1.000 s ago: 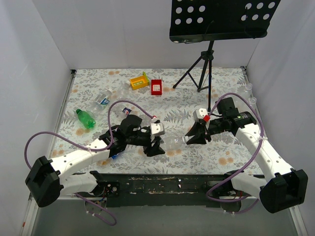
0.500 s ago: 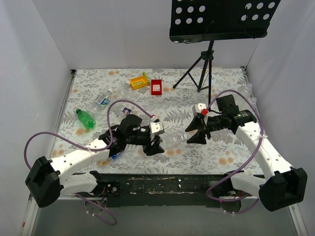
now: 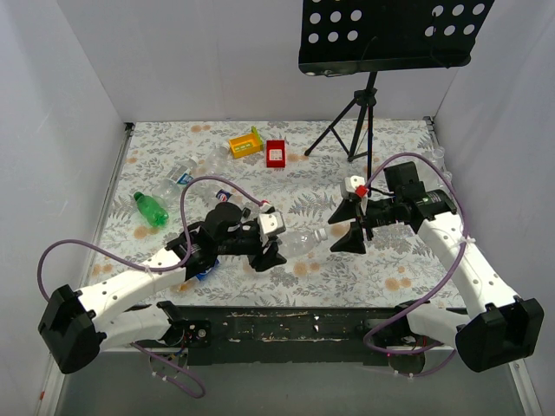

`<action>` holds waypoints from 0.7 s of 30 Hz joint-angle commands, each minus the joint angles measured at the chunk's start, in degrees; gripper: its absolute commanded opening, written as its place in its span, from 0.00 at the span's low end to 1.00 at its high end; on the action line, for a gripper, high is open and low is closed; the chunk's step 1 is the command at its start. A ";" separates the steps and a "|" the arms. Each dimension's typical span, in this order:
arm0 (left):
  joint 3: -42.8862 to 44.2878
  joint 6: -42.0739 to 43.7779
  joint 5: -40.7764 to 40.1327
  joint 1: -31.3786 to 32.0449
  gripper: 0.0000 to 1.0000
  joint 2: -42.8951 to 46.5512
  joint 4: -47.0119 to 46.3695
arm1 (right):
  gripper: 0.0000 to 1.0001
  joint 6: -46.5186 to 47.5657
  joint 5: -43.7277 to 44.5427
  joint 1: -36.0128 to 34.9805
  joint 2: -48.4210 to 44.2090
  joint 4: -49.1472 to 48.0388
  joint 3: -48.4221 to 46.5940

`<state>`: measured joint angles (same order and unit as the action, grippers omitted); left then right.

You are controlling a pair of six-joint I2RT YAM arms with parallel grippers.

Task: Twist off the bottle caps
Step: Unscrew the bottle cap from the plastic bottle.

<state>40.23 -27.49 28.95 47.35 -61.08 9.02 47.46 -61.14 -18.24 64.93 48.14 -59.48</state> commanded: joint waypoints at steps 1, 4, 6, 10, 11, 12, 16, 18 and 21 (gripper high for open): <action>-0.15 0.41 -3.80 -0.33 0.13 2.89 -0.31 | 0.86 -1.32 0.24 1.80 -2.26 1.43 -1.95; -0.15 0.94 -6.88 -0.24 0.13 3.16 -0.23 | 0.89 -4.55 -0.55 4.17 -3.49 -0.32 -0.99; 0.20 1.55 -8.72 -0.24 0.13 3.16 -0.31 | 0.89 -8.50 -1.34 5.32 -3.67 -2.34 -0.28; 1.78 2.96 -12.51 0.89 0.12 1.14 -0.58 | 0.87 -19.49 -3.27 6.72 -2.09 -7.70 -0.02; 2.31 3.22 -13.73 1.51 0.12 0.53 -0.67 | 0.87 -23.86 -3.98 7.16 -1.56 -9.54 0.07; 2.75 3.58 -14.79 2.12 0.12 0.00 -0.75 | 0.86 -27.39 -4.50 7.43 -0.77 -11.21 0.16; 4.16 3.93 -18.92 4.93 0.12 -2.64 -1.45 | 0.85 -48.38 1.54 7.43 2.56 -21.30 2.44; 4.51 3.84 -20.59 6.25 0.12 -3.69 -2.33 | 0.84 -54.12 1.74 7.43 3.97 -22.90 3.49; 4.51 3.84 -22.00 7.40 0.12 -4.48 -3.65 | 0.83 -58.88 0.59 7.08 4.42 -26.33 6.04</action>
<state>42.50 -24.45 11.16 53.32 -65.30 8.14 2.90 -60.47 -11.20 69.06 29.71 -55.90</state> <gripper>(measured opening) 0.498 0.838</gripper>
